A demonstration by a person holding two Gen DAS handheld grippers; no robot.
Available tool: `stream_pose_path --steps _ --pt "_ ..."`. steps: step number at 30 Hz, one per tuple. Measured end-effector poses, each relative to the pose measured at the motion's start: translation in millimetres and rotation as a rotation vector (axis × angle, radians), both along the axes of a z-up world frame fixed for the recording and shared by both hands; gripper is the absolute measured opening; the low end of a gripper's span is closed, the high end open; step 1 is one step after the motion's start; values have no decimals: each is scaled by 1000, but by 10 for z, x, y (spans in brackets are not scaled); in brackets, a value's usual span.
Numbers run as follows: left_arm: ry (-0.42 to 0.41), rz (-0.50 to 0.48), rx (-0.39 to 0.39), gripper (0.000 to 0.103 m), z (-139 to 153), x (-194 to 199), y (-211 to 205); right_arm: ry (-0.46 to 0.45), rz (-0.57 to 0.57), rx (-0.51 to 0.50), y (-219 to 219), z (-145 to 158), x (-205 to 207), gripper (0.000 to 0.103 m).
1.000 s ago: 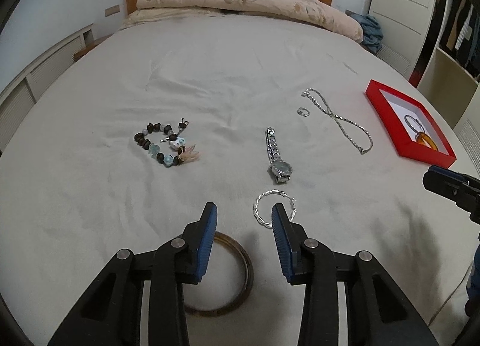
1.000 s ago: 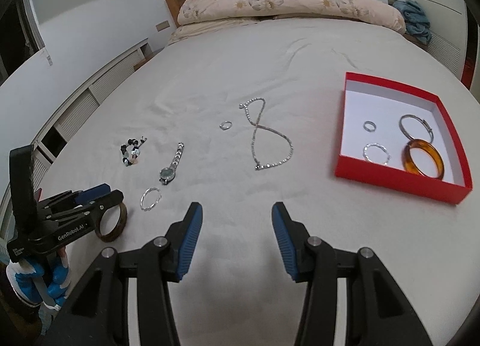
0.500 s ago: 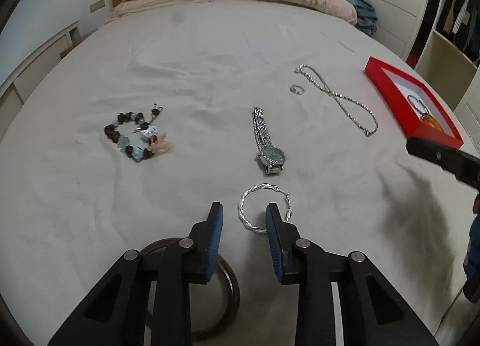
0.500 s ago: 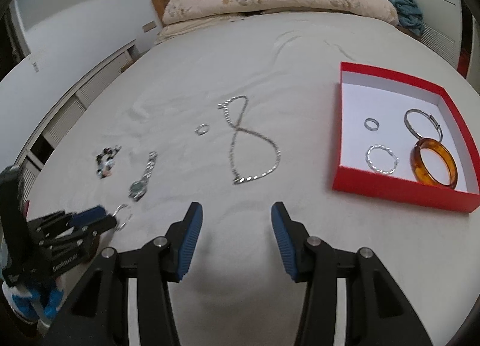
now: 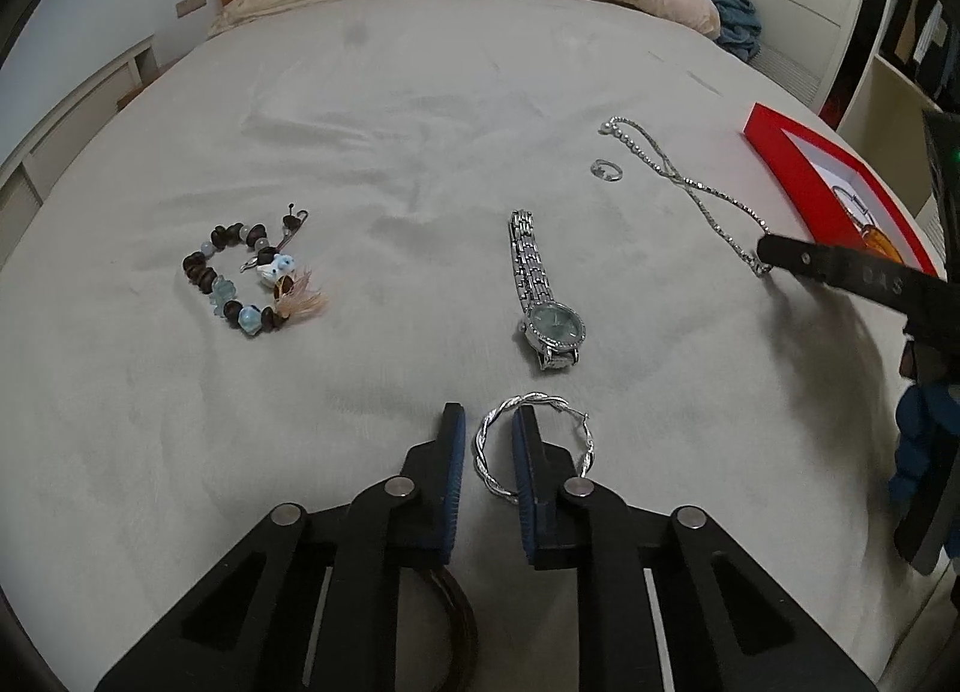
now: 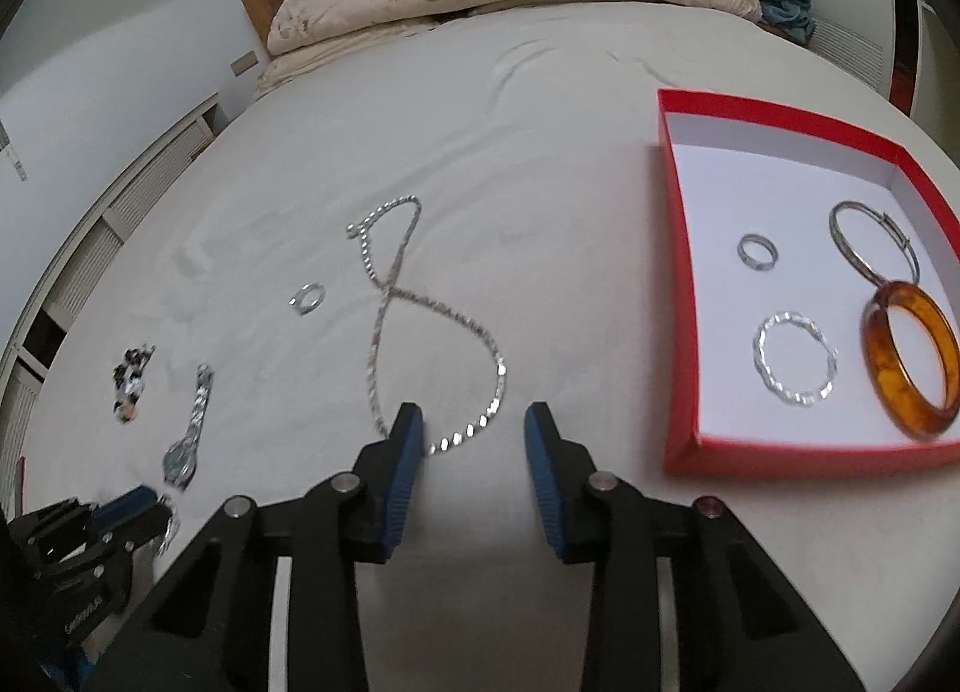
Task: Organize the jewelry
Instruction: 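Grasp the second twisted silver hoop with the left tool while the right tool grasps the silver chain necklace, then carry the hoop and necklace into the red box and open both tools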
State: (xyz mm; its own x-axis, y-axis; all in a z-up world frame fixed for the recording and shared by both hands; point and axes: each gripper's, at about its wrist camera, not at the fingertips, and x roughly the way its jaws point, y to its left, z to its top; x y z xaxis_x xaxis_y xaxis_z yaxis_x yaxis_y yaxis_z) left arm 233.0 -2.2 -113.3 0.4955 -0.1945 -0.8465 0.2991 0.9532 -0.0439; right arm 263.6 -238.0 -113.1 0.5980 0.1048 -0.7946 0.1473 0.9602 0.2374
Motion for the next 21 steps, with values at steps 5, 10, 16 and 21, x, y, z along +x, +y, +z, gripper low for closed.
stream_pose_path --steps 5,10,16,21 --pt "-8 -23 35 5 -25 37 -57 30 -3 -45 -1 -91 141 14" --pt "-15 -23 47 5 -26 52 -80 72 54 -91 48 -120 247 10" --pt "-33 11 43 5 9 5 -122 97 87 -103 61 -75 116 2" --pt "-47 25 11 5 102 -112 -122 66 76 -83 48 52 -211 2"
